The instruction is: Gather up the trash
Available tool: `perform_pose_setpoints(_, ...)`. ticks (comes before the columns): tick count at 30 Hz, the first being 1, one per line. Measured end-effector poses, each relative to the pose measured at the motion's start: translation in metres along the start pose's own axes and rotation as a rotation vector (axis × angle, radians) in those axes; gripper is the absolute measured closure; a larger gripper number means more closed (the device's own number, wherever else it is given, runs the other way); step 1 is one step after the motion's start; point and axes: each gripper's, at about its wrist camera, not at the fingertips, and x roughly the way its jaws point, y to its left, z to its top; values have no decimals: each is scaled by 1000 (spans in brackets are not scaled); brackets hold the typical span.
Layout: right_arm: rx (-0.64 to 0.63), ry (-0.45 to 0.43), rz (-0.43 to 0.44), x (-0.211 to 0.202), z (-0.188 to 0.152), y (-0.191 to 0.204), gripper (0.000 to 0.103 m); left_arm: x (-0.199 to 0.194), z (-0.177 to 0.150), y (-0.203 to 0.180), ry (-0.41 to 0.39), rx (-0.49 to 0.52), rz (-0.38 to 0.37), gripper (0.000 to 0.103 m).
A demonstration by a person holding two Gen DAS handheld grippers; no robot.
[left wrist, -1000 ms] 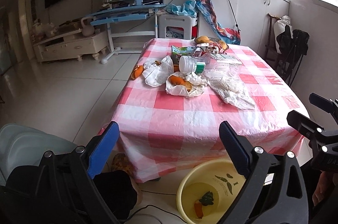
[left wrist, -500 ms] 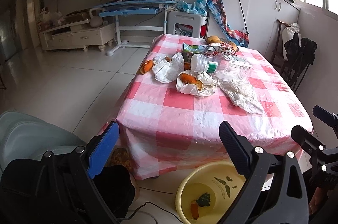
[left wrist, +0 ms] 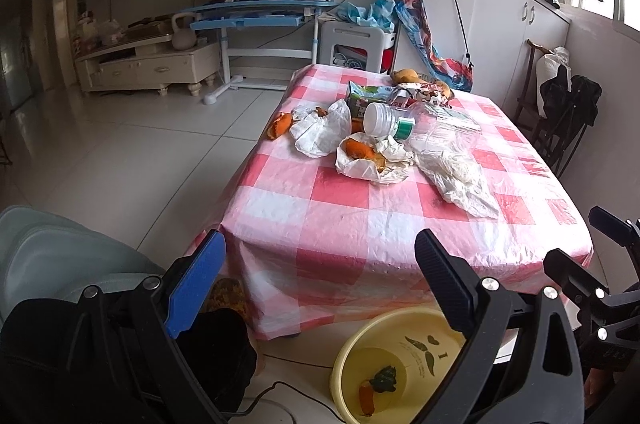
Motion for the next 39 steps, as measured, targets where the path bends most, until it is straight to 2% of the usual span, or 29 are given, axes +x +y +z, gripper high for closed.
perform_pose_setpoints(39,-34,33,-11,8,-5,9,7,5,-2,0,17,-11,-4,11)
